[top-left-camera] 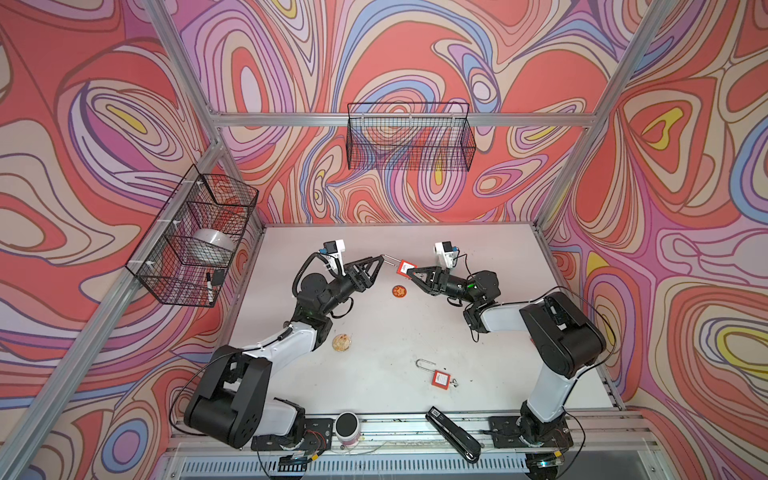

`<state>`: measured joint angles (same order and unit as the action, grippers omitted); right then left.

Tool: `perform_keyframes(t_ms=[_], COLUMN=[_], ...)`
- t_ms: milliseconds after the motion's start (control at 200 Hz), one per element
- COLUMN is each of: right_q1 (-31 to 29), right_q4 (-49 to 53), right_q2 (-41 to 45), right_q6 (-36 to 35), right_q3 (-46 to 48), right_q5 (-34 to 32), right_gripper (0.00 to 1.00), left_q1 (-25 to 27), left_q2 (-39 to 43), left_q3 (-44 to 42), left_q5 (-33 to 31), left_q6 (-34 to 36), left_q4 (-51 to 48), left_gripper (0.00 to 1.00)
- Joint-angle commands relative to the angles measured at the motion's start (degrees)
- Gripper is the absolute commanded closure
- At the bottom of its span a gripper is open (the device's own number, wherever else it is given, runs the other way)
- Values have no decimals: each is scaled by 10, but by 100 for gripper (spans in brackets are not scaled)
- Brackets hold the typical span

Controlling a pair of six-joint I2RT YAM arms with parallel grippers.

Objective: Lock with the key

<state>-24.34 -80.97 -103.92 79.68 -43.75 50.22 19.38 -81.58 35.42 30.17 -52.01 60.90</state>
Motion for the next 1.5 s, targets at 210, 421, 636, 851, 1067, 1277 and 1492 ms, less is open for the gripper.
perform_keyframes(t_ms=[210,421,636,851,1067,1277,1492], right_q1=[2,2,2,2,2,2,2], right_q4=[-22,-6,21,20,18,14,-1], right_q2=[36,42,58,54,49,38,42], right_q6=[1,-15,-46,-34,-26,-29,-44], right_q3=[3,-1,-2,-19,-27,-30,-14], right_q5=[10,10,10,22,28,26,13], right_gripper=[99,99,100,100,100,100,100], left_q1=[-3,-2,-3,-3,-3,-2,-2], left_q2=[-71,-67,-59,-47,-60,-59,-55], left_q3=[62,41,29,18,22,19,12], left_q5=[45,40,42,39,52,55,55], left_q6=[-56,-65,-77,-76,-101,-106,-110], left_q4=[114,127,135,137,161,164,165], left_gripper=[57,96,100,60,52,85,100])
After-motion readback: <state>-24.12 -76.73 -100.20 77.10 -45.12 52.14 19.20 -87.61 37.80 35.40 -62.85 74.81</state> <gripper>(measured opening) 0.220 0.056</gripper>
